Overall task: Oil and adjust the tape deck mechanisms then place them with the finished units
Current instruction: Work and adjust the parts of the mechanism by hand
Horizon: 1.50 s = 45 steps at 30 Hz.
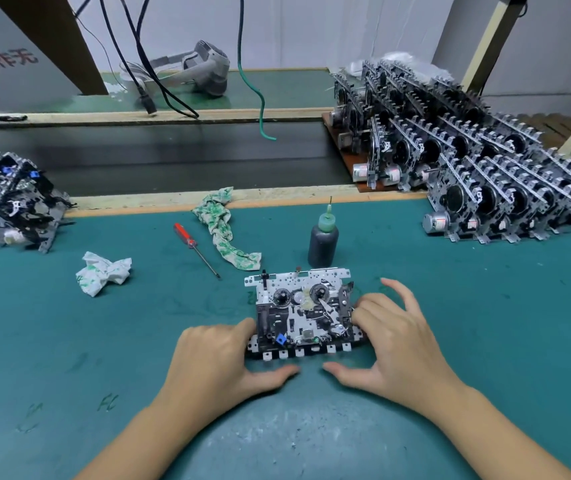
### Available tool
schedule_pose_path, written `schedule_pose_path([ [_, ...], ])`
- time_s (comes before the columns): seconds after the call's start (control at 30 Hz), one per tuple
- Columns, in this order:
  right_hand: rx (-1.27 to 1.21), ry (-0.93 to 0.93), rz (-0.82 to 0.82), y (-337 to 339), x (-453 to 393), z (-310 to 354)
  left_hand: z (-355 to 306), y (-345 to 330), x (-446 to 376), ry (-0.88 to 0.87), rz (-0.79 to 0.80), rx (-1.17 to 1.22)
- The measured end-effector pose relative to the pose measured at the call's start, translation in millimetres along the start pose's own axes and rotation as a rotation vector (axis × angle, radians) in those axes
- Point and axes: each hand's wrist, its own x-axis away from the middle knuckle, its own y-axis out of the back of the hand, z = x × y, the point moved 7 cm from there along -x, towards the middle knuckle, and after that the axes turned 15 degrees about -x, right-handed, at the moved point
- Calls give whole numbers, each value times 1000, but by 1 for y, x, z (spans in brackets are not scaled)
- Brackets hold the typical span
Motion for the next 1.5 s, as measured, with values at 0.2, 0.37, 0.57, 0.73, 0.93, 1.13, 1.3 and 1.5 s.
schedule_pose_path([
  [0.2, 53, 51, 10, 1, 0, 0, 1, 2, 1, -19, -13, 34],
  [0.37, 53, -62, -70, 1, 1, -1, -5, 4, -1, -80, -30, 37],
  [0.57, 29, 93, 43, 2, -3, -1, -3, 3, -3, -44, -21, -2],
  [0.73, 62, 99, 35, 2, -4, -2, -3, 5, -2, -84, -56, 22],
  [0.93, -71, 67, 56, 2, -4, -3, -4, 0, -2, -47, -66, -34],
  [1.13, -32, 71, -19, 5, -2, -1, -4, 1, 2, -117, -34, 64],
  [1.3, -88, 33, 16, 5, -4, -2, -2, 2, 0, -38, -42, 85],
  [1.5, -104, 22, 44, 3, -3, -2, 2, -3, -2, -67, 8, 142],
])
